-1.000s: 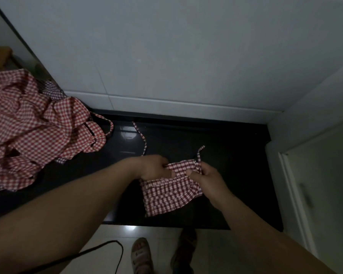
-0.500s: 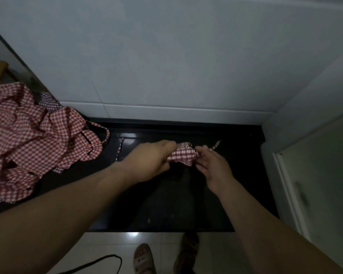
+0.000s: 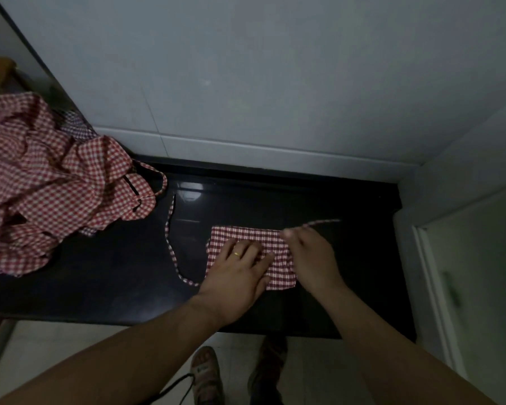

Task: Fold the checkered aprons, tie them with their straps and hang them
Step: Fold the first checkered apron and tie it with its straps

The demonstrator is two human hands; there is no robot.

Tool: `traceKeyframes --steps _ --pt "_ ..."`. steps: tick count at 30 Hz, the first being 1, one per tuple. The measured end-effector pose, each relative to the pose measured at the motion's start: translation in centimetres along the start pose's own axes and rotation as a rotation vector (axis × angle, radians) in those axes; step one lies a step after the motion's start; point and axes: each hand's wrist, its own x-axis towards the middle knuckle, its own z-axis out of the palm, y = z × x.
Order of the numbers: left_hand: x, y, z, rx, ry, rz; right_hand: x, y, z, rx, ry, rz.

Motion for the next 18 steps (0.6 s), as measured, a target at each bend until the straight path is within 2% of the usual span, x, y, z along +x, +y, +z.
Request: traceKeyframes --steps 1,3,6,7,9,10,12,13,15,18 --pt "0.2 0.4 0.1 -0.003 -0.006 -0.013 0.2 -0.6 1.1 -0.102 -0.063 -0.075" --pt "0.2 1.0 0.5 -0.054 0.016 -0.021 0.4 -1.2 3.3 -0.165 -0.169 -0.110" --pt "-2.3 -0.2 0.0 -0.182 0.204 -0.085 0.6 -0.6 4.8 -0.130 -0.181 -0.088" --pt "-3.6 -1.1 -0.5 -0.214 0.288 -0.202 0.6 -0.2 4.9 -0.144 -0.186 -0.092" --pt "-5.9 -3.3 -1.7 -0.267 0.414 -0.598 0.4 0.3 4.7 -0.126 -0.212 -0.089" --pt "-6.7 -4.5 -2.2 -0.324 0.391 -0.823 0.3 0.5 4.6 -0.113 -0.221 -0.091" --pt "-7.0 -6.4 -2.6 -0.467 0.171 -1.144 0.1 0.4 4.5 -0.109 -0.224 -0.105" --pt "-6.9 -7.0 -2.7 -0.479 0.043 -1.181 0.0 0.4 4.5 -0.108 -0.217 -0.106" --pt "-6.2 -7.9 -2.6 -0.436 -0.113 -1.110 0.0 0.4 4.7 -0.122 -0.190 -0.109" --pt "-5.2 -8.3 -2.7 -0.443 -0.126 -1.030 -0.1 0.4 5.3 -0.250 -0.104 -0.183"
